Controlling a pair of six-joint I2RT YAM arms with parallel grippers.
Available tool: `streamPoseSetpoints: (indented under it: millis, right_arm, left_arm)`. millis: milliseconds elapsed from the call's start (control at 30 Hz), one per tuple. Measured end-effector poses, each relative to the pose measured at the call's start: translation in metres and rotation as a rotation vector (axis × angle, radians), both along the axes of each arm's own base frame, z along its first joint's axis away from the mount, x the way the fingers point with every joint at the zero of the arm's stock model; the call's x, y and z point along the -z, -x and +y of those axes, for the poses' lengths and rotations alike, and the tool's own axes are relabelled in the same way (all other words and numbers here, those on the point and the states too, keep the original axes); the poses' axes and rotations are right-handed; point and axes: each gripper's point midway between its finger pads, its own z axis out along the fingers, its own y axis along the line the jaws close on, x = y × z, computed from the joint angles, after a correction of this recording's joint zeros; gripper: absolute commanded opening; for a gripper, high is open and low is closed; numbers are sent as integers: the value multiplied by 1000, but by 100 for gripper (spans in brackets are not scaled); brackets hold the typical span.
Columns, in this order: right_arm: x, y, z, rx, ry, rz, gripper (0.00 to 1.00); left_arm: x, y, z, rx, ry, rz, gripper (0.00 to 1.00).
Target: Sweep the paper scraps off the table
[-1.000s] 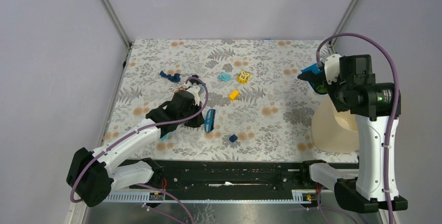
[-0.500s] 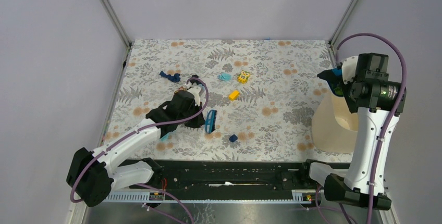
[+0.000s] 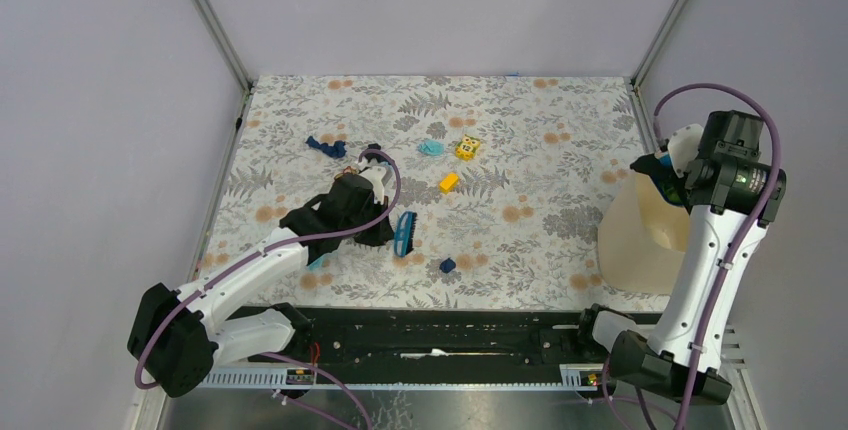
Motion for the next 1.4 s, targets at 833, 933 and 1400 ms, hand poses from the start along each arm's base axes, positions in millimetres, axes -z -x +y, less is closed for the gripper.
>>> streamPoseSetpoints:
  millis: [833, 933, 1400]
  right_arm:
    - [-76, 6, -75, -415, 627, 611, 0]
    - [-76, 5, -75, -424, 635, 618, 0]
    - [-135, -70, -85, -342, 697, 141, 0]
  left_arm:
    - [-4, 3, -2, 13, 16, 0, 0]
    - [-3, 3, -2, 14, 16, 1, 0]
    - [-2, 4, -2, 15, 14, 6, 0]
